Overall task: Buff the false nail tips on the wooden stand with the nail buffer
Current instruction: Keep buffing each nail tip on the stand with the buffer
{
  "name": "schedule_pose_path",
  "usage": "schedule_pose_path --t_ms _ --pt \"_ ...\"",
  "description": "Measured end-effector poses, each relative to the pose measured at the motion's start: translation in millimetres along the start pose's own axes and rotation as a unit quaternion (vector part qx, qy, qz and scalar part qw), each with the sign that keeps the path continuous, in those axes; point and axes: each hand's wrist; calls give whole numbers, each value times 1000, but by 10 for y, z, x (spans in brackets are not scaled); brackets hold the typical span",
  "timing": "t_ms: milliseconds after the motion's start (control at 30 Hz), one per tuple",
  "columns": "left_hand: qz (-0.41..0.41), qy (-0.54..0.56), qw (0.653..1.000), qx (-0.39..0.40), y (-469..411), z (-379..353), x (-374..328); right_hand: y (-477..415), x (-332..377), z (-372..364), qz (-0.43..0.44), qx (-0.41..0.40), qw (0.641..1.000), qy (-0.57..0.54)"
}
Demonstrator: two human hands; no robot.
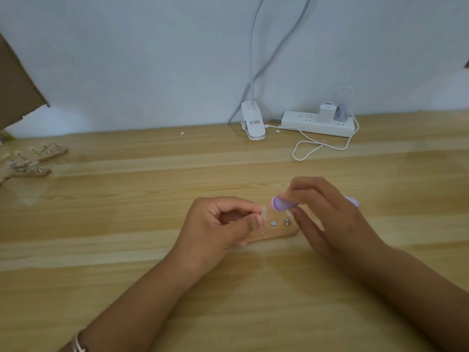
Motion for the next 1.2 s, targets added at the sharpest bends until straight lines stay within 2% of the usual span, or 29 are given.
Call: schedule_pose_path --t_ms 67,200,300,367,500,567,700,867,967,1033,1133,1200 --pt "8 14 1000 0 -3 -1 -9 -4 32 12 -11 -7 999 -47" --pt "3 2 1000 4 1 -19 -27 36 232 -52 56 2 996 -65" --pt "20 9 1000 6 -2 -6 -47 -1 104 -37 6 27 999 -17" --pt "28 9 1000 9 -1 -1 -63 -14 79 -16 -30 21 999 -28" --pt "15 -14 998 51 11 -44 -72 26 251 -50 43 -12 996 -71" --pt "18 -22 998 51 19 -54 -68 19 199 -47 57 -5 997 -43" --pt "22 -3 999 35 13 -42 -62 -11 23 -16 -17 16 999 -23" --pt "24 1 997 77 14 -27 -75 18 169 -80 63 4 996 -68" --pt "40 21 995 94 11 -22 -84 0 20 -36 17 15 999 -42" --pt "48 27 994 99 8 -22 -78 -3 32 -16 1 -3 998 -62" --pt "50 32 992 110 12 -38 -71 42 204 -58 69 -26 992 -104" --pt "56 34 991 114 17 -36 -76 50 193 -59 100 -15 992 -78"
Point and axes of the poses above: each hand's wrist, its own y-axis away from the middle knuckle, its own z-axis out of the back of the hand, x = y × z, and after that the axes turned 14 degrees about y, right-handed
